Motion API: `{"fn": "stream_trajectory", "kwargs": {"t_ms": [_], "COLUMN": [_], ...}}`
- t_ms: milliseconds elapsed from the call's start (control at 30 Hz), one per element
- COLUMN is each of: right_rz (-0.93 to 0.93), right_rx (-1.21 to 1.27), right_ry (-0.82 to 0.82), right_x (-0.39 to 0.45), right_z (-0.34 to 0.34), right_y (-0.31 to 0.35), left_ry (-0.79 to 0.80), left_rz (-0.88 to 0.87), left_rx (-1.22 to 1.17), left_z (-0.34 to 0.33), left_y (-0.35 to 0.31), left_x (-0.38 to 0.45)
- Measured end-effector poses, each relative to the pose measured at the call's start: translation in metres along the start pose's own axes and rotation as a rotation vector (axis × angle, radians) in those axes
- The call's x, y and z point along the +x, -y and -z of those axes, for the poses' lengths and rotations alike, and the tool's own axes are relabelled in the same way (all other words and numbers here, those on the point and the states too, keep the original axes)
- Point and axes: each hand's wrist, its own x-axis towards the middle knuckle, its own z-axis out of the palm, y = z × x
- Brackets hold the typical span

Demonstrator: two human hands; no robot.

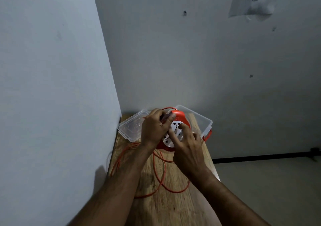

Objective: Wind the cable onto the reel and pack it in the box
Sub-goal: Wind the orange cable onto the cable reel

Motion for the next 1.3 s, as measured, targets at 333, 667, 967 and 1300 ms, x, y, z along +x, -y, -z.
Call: {"fn": "stream_trajectory", "kwargs": {"t_ms": [333,667,967,1300], "right_rz": [0.062,-0.670,-1.713,-0.936], "right_rx": [0.167,0.686,1.652,0.975], "right_ry": [-0.124,-0.191,-0.166,-0.270], "right_x": [0.019,0.034,0.052,0.025], "right_z": [0.001,0.008,0.025,0.024], "right_y": [-0.008,0.020,0.039,0.033], "left_ry": [0.022,-0.056,-0.025,-0.057], "left_rz": [-0.028,0.008,-0.061,-0.019], "left_rx": [0.020,-0.001,0.088,0.020], "left_z": [-0.001,0.002,-0.004,0.000], "left_y": [0.000,-0.008,-0.004,-0.003], "left_x": [-0.002,0.001,-0.005,-0.002]}}
